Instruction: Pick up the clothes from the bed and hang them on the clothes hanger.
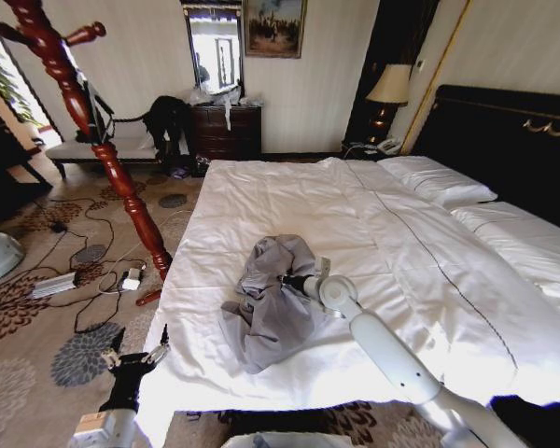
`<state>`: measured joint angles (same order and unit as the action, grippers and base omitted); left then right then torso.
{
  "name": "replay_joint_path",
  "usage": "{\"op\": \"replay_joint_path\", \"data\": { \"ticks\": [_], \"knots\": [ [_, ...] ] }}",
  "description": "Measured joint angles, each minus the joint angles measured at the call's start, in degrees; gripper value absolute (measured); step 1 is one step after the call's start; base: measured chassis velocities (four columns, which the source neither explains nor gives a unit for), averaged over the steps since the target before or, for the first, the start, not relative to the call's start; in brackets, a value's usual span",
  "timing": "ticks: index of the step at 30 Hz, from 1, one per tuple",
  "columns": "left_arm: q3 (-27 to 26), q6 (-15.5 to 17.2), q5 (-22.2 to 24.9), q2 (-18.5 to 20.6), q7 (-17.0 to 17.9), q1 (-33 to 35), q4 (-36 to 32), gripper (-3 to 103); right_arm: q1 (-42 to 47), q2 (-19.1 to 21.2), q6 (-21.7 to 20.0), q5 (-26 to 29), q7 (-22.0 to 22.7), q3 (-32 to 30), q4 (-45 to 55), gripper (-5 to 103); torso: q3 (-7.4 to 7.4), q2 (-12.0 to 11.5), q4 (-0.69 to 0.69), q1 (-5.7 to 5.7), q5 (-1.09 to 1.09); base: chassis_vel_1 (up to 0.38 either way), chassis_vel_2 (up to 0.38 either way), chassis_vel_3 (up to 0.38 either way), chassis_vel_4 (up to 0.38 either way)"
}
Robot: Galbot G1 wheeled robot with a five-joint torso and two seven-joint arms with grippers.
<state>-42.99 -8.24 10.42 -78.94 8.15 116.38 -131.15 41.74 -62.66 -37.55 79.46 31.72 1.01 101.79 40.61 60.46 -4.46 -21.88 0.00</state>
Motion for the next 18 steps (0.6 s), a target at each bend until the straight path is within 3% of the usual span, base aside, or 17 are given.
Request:
{"op": "replay_joint_path", "data": {
  "ticks": [10,15,18],
  "knots": [
    [0.5,0.0,-0.4,-0.2,0.0,0.1,-0.5,100,-0.6,5.8,-0.1,-2.1,0.0,-2.3,7.2,0,0.0,0.0,0.0,0.0,0.01,0.0,0.0,0.0,0.0],
    [0.8,0.0,-0.8,-0.2,-0.2,0.1,-1.0,100,-2.9,11.4,-1.0,-2.1,-1.4,-5.5,12.9,0,0.0,0.0,0.0,0.0,0.0,0.0,0.0,0.0,0.0],
    [1.0,-0.2,-0.8,-0.3,-0.3,0.2,-1.2,100,-6.0,17.1,-1.1,-5.1,-5.4,-7.3,15.9,0,0.0,0.0,-0.01,0.0,0.01,0.0,0.0,0.0,0.0]
  ]
}}
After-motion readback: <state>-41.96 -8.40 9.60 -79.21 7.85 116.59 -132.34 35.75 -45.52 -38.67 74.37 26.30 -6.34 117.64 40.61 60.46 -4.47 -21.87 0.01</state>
